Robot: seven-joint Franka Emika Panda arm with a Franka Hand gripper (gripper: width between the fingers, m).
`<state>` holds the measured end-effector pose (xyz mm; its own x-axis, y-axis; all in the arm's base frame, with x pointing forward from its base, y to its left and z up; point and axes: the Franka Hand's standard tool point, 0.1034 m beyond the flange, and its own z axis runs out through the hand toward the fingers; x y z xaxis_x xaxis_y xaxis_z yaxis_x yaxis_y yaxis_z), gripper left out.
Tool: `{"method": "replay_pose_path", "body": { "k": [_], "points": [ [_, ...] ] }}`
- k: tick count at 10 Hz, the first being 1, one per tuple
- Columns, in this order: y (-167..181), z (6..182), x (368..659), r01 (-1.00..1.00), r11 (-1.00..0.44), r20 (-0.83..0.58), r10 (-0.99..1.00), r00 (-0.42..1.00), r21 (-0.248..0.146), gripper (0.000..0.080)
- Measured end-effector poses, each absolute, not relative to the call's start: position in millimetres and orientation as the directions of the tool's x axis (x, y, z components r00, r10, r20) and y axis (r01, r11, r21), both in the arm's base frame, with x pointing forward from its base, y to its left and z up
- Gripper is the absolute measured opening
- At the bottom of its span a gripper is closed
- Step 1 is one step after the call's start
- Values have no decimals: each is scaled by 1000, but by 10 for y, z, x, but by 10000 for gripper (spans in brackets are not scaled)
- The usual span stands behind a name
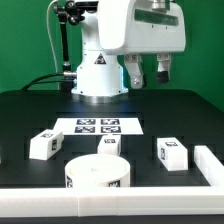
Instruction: Assemble stool
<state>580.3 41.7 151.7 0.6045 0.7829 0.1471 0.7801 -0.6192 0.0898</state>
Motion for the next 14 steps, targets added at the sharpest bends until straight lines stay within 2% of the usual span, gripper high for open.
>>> {"method": "replay_pose_path", "body": {
  "k": [7, 9, 11, 12, 14],
  "points": [
    [404, 1486, 5794, 780, -619, 143, 783, 606, 86, 649],
    [155, 1293, 5815, 844, -525, 127, 850, 511, 113, 649],
    [29, 1136, 5870, 874, -472, 116, 880, 460, 115, 649],
    [-38, 1081, 5901, 876, -470, 114, 881, 459, 112, 649],
    [-16, 1089, 5894, 873, -475, 116, 878, 464, 111, 649]
  ]
}}
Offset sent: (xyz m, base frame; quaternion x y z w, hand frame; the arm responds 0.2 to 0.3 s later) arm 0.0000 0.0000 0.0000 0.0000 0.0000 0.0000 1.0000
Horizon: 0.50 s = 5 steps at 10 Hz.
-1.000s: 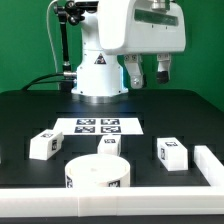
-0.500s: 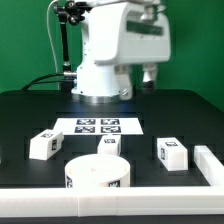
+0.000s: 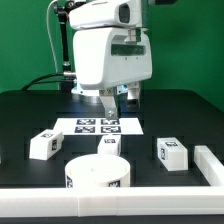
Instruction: Assemble stool
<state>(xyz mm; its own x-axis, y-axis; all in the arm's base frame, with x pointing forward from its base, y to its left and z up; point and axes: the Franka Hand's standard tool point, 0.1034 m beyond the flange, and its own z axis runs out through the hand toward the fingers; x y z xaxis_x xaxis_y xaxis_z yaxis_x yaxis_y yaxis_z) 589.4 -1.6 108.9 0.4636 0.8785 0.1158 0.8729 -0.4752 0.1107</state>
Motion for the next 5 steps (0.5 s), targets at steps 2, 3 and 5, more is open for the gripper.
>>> {"method": "replay_pose_path", "body": {
  "k": [2, 3, 5],
  "points": [
    [-43, 1034, 5874, 871, -480, 113, 876, 470, 104, 649],
    [-87, 892, 5835, 867, -490, 106, 870, 481, 89, 649],
    [-97, 623, 5782, 844, -532, 102, 845, 525, 66, 649]
  ]
}}
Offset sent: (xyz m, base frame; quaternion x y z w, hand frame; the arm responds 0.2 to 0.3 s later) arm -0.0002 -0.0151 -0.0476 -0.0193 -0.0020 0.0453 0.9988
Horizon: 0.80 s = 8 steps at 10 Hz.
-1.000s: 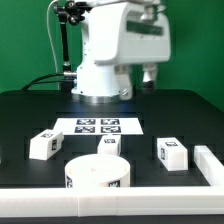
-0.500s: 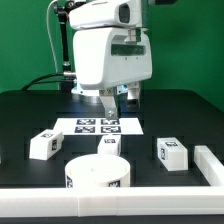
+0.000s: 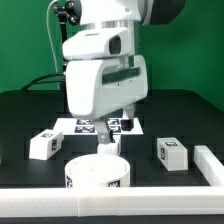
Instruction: Assemble stool
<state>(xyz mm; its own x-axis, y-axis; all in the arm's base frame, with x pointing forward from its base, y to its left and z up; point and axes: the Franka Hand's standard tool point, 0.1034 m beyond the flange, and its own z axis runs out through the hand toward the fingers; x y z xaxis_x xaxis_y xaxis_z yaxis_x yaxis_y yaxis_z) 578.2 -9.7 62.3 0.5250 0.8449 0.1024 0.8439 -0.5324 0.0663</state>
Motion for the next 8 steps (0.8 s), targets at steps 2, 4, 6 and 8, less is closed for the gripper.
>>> {"method": "replay_pose_path", "body": {
  "k": [2, 4, 6, 8],
  "points": [
    [-150, 461, 5772, 845, -531, 100, 846, 524, 61, 649],
    [-160, 456, 5768, 843, -535, 99, 843, 528, 59, 649],
    [-160, 440, 5757, 841, -539, 99, 841, 532, 57, 649],
    [-136, 306, 5697, 824, -565, 96, 823, 560, 42, 649]
  ]
}}
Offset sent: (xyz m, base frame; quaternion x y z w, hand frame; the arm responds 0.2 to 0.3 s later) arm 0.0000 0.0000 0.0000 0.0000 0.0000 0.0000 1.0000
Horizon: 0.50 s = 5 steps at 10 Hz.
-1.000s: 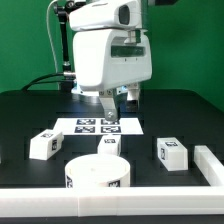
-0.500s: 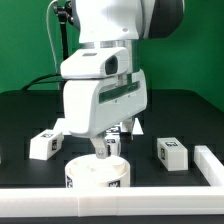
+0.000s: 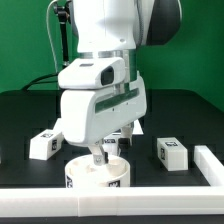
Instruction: Assemble stool
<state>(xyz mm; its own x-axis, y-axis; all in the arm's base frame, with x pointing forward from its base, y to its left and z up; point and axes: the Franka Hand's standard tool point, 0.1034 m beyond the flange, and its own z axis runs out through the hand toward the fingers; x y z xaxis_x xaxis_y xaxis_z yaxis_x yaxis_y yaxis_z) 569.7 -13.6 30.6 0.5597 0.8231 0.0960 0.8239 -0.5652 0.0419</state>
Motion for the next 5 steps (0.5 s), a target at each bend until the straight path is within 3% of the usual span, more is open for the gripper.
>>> {"method": "replay_pose_path", "body": {
  "k": [5],
  "points": [
    [-98, 168, 5671, 823, -566, 97, 822, 561, 37, 649]
  ]
}}
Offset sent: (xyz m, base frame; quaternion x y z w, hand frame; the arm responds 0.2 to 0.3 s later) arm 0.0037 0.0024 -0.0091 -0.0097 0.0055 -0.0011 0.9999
